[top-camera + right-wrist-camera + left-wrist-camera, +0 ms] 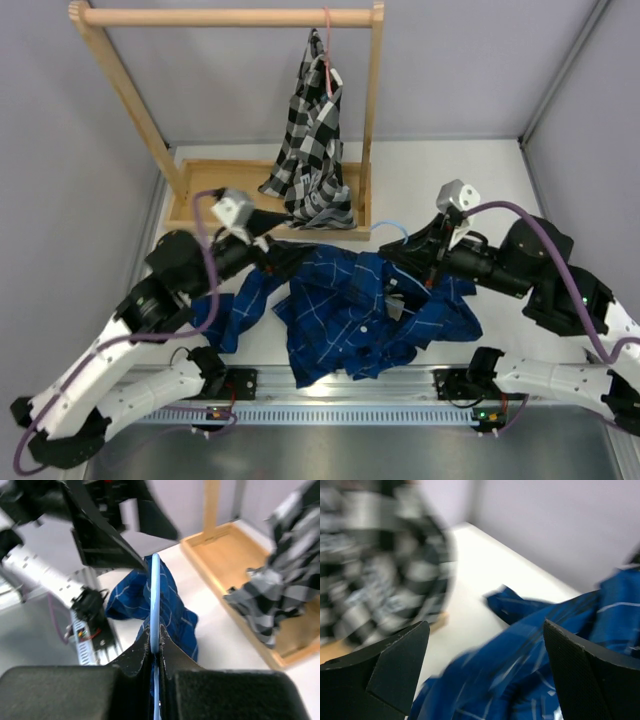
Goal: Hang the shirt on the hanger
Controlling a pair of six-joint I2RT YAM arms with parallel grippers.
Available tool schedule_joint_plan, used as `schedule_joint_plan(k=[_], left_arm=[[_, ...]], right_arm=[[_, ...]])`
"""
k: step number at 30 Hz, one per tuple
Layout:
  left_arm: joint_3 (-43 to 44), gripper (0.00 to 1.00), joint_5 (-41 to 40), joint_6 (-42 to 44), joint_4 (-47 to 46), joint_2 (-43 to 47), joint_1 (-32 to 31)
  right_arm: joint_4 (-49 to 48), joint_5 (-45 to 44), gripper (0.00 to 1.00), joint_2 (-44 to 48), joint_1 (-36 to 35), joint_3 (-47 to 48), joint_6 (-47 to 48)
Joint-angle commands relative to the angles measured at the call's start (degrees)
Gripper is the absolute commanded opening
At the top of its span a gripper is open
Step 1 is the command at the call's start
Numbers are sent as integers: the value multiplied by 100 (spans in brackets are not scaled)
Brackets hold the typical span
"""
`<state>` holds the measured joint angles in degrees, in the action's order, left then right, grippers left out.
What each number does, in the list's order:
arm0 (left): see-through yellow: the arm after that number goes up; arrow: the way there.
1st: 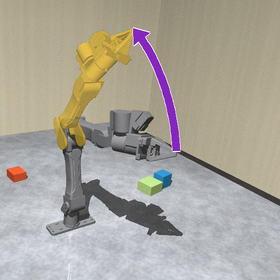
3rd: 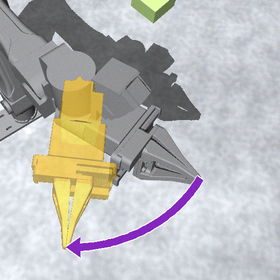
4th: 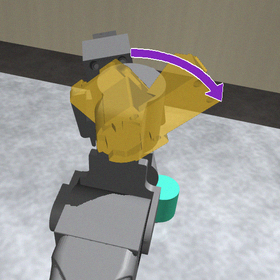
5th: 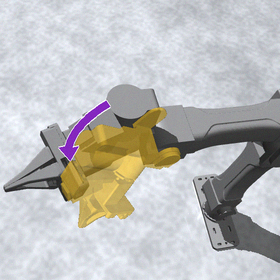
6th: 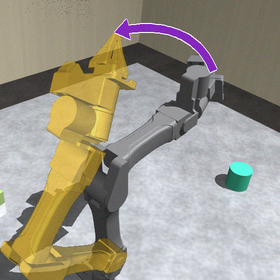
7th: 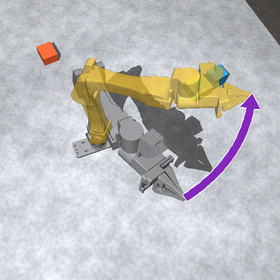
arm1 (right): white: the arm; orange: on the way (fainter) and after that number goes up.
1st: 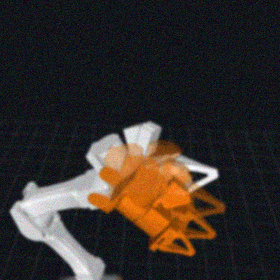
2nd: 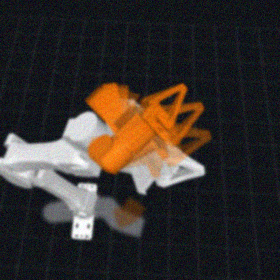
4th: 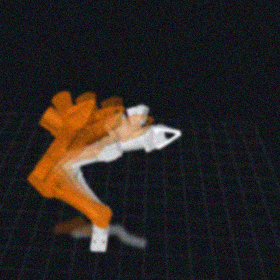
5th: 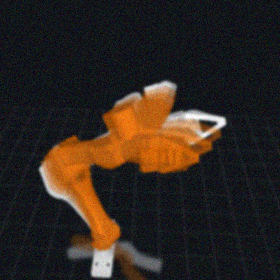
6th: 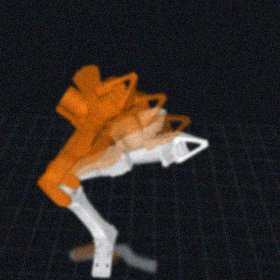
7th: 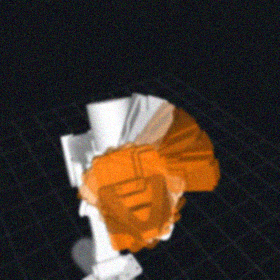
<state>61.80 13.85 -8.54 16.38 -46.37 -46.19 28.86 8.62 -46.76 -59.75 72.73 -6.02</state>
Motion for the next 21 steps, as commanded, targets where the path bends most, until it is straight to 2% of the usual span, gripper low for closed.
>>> schedule_joint_plan(k=[1, 3, 5, 8, 11, 17, 19, 21], left_arm=[[-797, 98, -3570, -1190, -196, 1189, -4], [-1212, 98, -3775, -1396, -293, 1794, -4], [-1696, 98, -3941, -1519, -302, 1938, -4], [-2144, 98, -4048, -1572, -477, 1843, -4], [-2505, 98, -3846, -1415, -1186, 1570, -4], [-2559, 96, -3214, -1282, -1892, 990, -4], [-2655, 90, -3178, -1265, -2068, 963, -4], [-2682, 72, -3169, -1221, -2165, 919, -4]], right_arm=[[-355, -1088, 0, 325, -72, 171, 4], [-294, -1178, 0, 343, -72, 268, 74], [-189, -1109, 0, 317, -72, 443, 154], [-118, -898, 0, 238, -72, 672, 207], [-13, -652, 0, 115, -72, 857, 224], [128, -607, 0, 0, -72, 1042, 259], [128, -765, 0, -26, -72, 1024, 294], [128, -783, 0, -52, -72, 1006, 303]])
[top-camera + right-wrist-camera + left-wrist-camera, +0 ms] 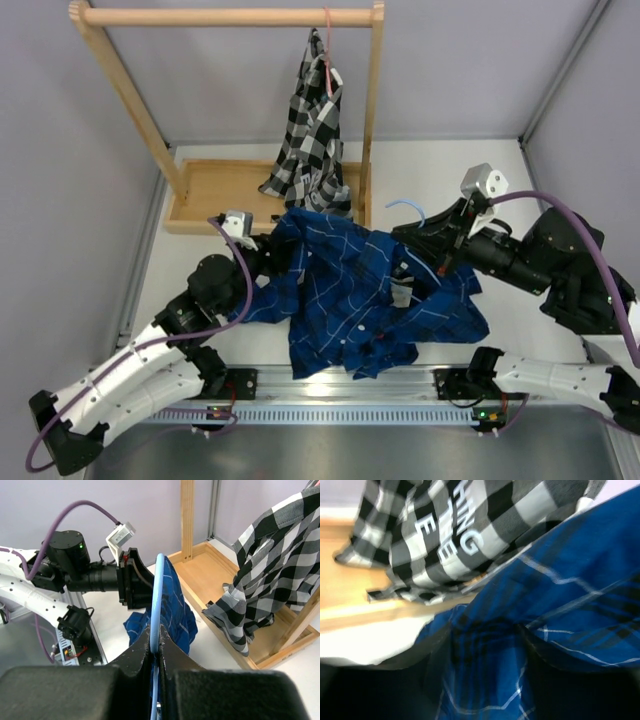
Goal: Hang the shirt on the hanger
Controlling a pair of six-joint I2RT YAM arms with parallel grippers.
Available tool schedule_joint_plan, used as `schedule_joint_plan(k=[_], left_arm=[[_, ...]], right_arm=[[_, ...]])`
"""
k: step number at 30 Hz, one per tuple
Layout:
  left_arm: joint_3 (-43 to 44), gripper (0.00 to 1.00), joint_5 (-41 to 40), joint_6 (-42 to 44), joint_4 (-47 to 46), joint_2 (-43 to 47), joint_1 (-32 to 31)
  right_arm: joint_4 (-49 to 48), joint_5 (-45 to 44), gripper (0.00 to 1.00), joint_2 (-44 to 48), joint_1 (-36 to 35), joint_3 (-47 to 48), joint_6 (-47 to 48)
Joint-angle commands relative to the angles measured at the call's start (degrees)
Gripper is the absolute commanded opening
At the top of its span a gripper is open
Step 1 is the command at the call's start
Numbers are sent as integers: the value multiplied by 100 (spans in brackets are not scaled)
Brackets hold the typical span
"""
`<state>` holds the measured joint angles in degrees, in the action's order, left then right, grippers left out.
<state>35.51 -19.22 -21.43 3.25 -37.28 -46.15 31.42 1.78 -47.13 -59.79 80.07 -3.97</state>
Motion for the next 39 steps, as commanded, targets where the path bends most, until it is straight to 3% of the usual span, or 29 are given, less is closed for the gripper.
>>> schedule_joint_plan(k=[1, 4, 6, 9, 10, 13, 16, 17, 20, 25, 27, 29, 32, 34, 38, 39], left_arm=[[-35, 47, 95, 104, -852, -25, -8], [96, 14, -117, 174, -834, -209, 1], [193, 0, -361, 183, -800, -419, 1], [535, 0, -1308, -349, -64, -631, 1], [649, 0, -2121, -553, 226, -753, 27], [896, 0, -2813, -985, 1063, -860, 290], [914, 0, -2413, -1196, 1301, -869, 1036], [914, 0, -1923, -1266, 1345, -869, 1499], [923, 0, -1061, -1285, 1284, -887, 1960], [835, 0, 460, -855, 592, -676, 1961], [826, 6, 1162, -680, 397, -405, 1970], [905, 0, 1527, -529, 247, -210, 1970], [1090, 0, 2132, -196, 255, 97, 1961], [1169, 0, 1994, -177, 491, 238, 1969], [1563, 0, 379, -431, 1570, 160, 1969], [1625, 7, 62, -502, 1774, 125, 1970]], right_arm=[[-127, -56, 0, -24, -59, 255, 89], [-127, -37, 0, 20, -68, 246, 89], [-119, -81, 0, 64, -68, 237, 80], [-75, -361, 0, 161, -68, 158, 98], [-48, -476, 0, 213, -59, 88, 98], [5, -460, 0, 432, -68, -175, 89], [5, -389, 0, 757, -68, -352, 28], [-4, -380, 0, 837, -68, -369, 10], [-4, -319, 0, 1030, -68, -414, -51], [-4, -222, 0, 847, -68, -273, -113], [-4, -222, 0, 706, -59, -151, -96], [-4, -56, 0, 469, -68, -44, -95], [-100, 50, 0, 205, -68, 166, -78], [-171, 77, 0, 47, -68, 236, -78], [-224, 50, 0, -103, -68, 491, -78], [-224, 16, 0, -112, -68, 518, -78]])
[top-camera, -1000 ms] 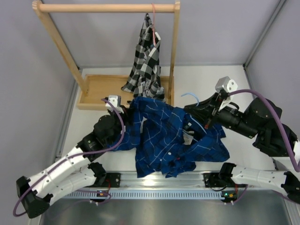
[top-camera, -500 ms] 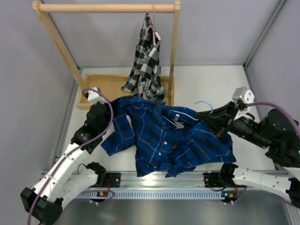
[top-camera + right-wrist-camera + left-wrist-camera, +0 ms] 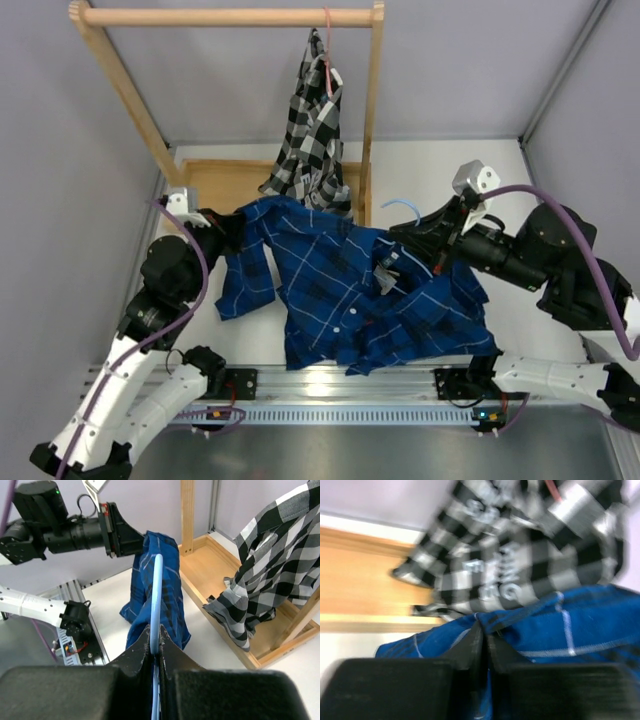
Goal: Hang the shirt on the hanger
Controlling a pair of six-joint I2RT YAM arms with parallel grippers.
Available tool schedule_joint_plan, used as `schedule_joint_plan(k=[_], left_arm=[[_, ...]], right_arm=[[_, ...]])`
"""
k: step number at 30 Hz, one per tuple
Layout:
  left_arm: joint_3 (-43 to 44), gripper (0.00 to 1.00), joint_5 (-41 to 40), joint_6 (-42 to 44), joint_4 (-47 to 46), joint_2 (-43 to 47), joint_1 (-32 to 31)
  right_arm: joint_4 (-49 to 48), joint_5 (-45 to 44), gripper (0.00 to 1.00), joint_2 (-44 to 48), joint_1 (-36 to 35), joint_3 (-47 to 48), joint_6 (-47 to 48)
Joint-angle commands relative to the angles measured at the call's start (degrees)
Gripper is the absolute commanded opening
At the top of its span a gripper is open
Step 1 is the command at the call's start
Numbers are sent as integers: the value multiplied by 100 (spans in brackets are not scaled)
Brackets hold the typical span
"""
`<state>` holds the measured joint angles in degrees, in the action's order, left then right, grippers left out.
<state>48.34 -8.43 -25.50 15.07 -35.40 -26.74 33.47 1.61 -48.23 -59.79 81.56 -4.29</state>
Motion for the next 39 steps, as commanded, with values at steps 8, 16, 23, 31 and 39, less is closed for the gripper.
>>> schedule_joint_plan(k=[8, 16, 23, 31, 39], left_arm=[[1422, 98, -738, 157, 1279, -38, 20], [3407, 98, 6025, 264, -364, -1670, -15], [3753, 98, 6424, 1299, -373, -2550, -1472], [3341, 98, 6976, 1925, -294, -2798, -1615], [2769, 98, 6942, 2496, -145, -2604, -1615]], right_arm=[[-430, 322, 0, -125, -68, 641, -326], [-17, 903, 0, -819, -77, 1283, -494], [309, 1025, 0, -1039, -77, 1529, -344], [362, 1167, 0, -952, -77, 1372, -221], [362, 1254, 0, -785, -77, 1284, -124]])
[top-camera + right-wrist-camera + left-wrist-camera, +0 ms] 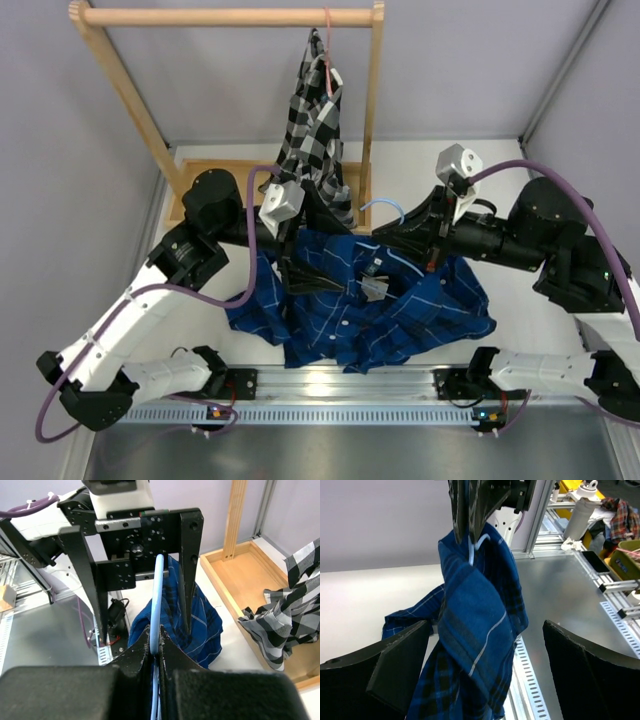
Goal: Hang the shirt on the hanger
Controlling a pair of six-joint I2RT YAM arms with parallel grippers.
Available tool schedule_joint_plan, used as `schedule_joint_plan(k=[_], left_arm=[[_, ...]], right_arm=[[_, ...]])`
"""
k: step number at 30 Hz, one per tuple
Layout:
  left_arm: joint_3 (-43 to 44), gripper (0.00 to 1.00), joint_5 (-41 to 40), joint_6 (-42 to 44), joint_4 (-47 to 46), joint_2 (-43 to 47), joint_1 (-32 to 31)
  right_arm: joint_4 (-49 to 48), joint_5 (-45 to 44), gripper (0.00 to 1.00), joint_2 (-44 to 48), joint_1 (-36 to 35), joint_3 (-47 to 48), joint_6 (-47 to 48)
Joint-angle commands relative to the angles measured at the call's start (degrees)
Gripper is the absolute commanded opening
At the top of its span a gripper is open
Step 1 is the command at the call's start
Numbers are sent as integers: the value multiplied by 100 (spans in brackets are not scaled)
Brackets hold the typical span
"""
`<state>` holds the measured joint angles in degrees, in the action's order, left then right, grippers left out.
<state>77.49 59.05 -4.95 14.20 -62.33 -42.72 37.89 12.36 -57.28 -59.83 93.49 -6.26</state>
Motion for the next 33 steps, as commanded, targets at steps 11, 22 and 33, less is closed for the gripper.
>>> schedule_joint_plan(k=[11, 22, 33], left_arm=[[134, 50, 388, 908, 250, -623, -17], [-146, 0, 397, 1022, 250, -500, -17], [-173, 98, -104, 1058, 242, -210, -17]], right_arm=[[-211, 495, 0, 322, -72, -270, 266], [-616, 557, 0, 480, -72, -630, 248], [-704, 636, 0, 691, -72, -903, 283]])
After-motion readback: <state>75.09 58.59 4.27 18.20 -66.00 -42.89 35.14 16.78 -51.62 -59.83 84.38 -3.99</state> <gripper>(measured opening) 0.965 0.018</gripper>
